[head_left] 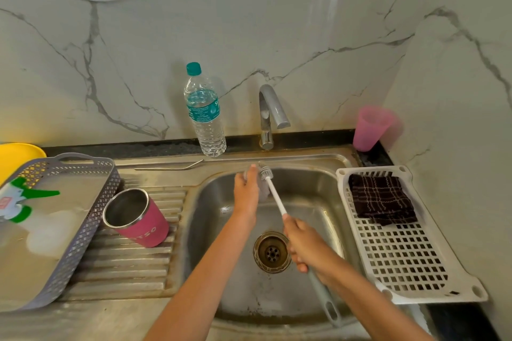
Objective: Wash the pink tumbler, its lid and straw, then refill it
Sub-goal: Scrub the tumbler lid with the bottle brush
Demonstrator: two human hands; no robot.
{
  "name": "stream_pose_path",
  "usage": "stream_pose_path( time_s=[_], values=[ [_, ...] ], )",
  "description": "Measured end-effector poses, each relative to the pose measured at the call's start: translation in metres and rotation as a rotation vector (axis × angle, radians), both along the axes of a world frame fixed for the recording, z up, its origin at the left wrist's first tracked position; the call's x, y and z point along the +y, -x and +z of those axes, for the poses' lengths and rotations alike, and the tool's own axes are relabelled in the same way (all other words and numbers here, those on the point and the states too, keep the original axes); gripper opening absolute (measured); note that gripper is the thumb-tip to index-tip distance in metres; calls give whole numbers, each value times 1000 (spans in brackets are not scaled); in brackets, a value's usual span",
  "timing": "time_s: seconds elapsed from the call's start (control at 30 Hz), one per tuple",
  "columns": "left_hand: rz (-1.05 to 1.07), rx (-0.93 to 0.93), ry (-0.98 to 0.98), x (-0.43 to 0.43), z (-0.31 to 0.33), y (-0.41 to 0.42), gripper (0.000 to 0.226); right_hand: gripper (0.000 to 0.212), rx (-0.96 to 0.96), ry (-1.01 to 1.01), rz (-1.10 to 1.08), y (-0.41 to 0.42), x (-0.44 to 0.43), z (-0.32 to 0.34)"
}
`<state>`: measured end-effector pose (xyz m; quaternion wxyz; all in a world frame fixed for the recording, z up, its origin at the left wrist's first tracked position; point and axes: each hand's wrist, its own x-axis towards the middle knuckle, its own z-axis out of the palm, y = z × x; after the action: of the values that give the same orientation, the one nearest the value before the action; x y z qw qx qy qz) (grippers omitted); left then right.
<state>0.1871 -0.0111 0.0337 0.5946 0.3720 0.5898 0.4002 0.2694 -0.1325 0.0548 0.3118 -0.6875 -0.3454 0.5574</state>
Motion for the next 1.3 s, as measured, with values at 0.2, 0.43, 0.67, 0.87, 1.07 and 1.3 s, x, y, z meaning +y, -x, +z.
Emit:
stream_pose_path(
  time_s=[0.2,0.43,0.67,0.87,1.07,1.3],
  values=[
    [174,-1,-54,12,3,5,28,35,34,15,53,11,-4,2],
    [2,2,-17,5,-1,6,26,35,96,21,-46,-1,8,4],
    [146,-20,-50,16,5,9,25,35,101,17,32,6,-6,7],
    [45,1,-56,12,3,6,20,35,87,24,-37,4,6,4],
    [72,3,-20,18,4,10,23,35,79,2,-1,7,-4,2],
    [143,3,-5,20,0,9,25,34,96,38,20,10,-5,3]
  ],
)
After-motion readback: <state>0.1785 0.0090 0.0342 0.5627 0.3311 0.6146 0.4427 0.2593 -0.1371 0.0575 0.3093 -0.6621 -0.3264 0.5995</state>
